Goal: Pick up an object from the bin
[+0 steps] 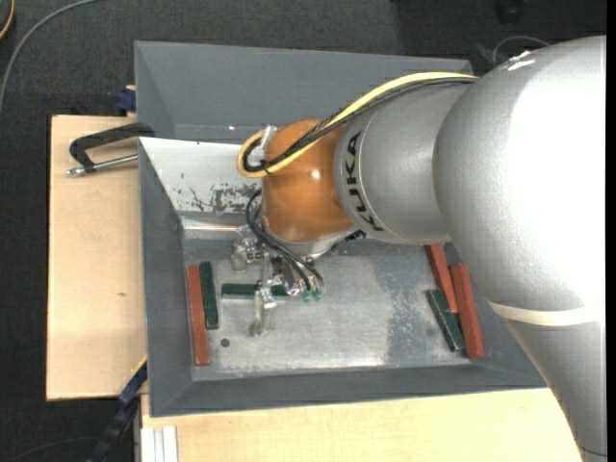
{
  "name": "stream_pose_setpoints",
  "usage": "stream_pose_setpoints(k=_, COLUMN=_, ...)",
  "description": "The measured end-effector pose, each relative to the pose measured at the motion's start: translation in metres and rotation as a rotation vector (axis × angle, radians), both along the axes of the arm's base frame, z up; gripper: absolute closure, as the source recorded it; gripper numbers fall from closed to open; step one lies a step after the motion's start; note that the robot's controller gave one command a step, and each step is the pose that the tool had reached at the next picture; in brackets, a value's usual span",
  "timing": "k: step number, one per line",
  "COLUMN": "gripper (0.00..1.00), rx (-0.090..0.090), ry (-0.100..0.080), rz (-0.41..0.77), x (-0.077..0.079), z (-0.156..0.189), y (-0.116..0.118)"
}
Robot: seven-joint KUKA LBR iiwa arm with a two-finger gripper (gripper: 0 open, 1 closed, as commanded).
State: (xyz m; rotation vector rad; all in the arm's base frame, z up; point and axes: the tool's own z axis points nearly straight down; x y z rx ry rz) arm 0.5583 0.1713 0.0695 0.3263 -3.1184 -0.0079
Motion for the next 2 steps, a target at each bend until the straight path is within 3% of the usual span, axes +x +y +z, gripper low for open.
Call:
stream_pose_setpoints(k=1, gripper=1.00, rx=-0.003, ry=-0.006, rz=-0.008, x=0.003, z=0.003, y=-0.005)
stream_pose_setpoints(k=2, gripper=1.00, rx=0.002, ry=-0.024, rz=0.088, x=0.034, z=0.193, y=0.017)
